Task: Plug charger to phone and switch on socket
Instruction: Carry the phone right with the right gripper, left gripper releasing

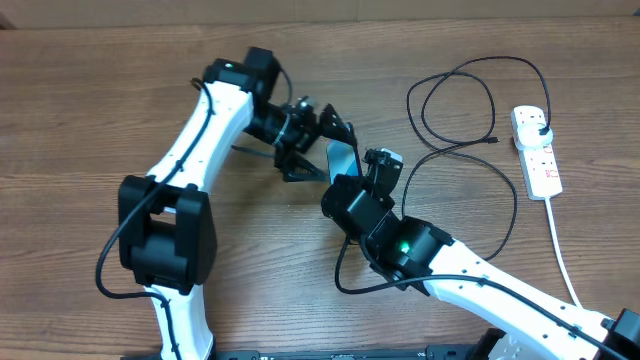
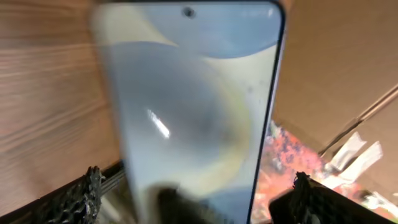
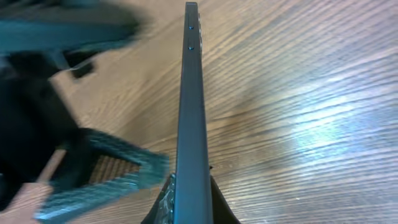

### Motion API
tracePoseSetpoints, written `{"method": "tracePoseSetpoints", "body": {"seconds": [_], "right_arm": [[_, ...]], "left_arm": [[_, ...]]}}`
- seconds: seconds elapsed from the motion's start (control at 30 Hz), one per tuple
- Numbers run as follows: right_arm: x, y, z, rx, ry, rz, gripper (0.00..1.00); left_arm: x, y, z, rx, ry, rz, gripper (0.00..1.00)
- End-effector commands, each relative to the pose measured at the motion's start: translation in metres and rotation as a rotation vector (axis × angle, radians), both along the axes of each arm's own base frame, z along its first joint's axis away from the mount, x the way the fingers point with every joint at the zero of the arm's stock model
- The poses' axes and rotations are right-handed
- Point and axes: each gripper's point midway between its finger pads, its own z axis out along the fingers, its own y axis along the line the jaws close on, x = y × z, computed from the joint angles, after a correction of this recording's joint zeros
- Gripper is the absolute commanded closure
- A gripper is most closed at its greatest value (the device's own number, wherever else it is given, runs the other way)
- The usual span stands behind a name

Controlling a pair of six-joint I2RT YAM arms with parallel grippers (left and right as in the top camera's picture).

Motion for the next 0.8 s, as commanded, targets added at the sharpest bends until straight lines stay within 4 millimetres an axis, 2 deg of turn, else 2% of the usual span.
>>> {"method": "tracePoseSetpoints", "body": {"seconds": [0.0,0.1,0.17,0.2,0.27,0.37,0.47,0.57,0.67,0.77], "right_arm": [[0.011,-0.017,0.030,0.043,-0.054,-0.053,0.96],[0.012,-0.039,0.038,0.050,-0.039,-0.090,0.96],[0.010,-0.056,0.044,0.116,0.000,-0.121,0.96],[0.009,-0.065,0.049,0.165,0.022,-0.146,0.96],[0.007,-0.074,0.053,0.220,0.044,-0.173,0.96],[0.008,-0.086,0.065,0.313,0.064,-0.178,0.96],[0.006,-0.095,0.070,0.364,0.087,-0.173,0.96],[0.002,-0.104,0.066,0.370,0.123,-0.186,0.96],[-0.001,-0.108,0.061,0.357,0.142,-0.197,0.96],[-0.002,-0.107,0.059,0.358,0.151,-0.193,0.96]], "left_arm": [[0.016,0.029,0.015,-0.045,-0.105,0.021,0.00],[0.015,0.053,0.026,-0.051,-0.166,0.024,0.00],[0.011,0.076,0.036,-0.015,-0.216,0.033,0.00],[0.008,0.089,0.044,0.008,-0.254,0.040,0.00],[0.006,0.100,0.055,0.013,-0.310,0.047,0.00],[-0.003,0.123,0.085,0.018,-0.435,0.070,0.00],[-0.020,0.143,0.113,0.033,-0.544,0.090,0.00],[-0.041,0.167,0.139,0.063,-0.632,0.138,0.04],[-0.059,0.189,0.151,0.107,-0.704,0.206,0.04],[-0.080,0.211,0.146,0.158,-0.741,0.316,0.03]]}}
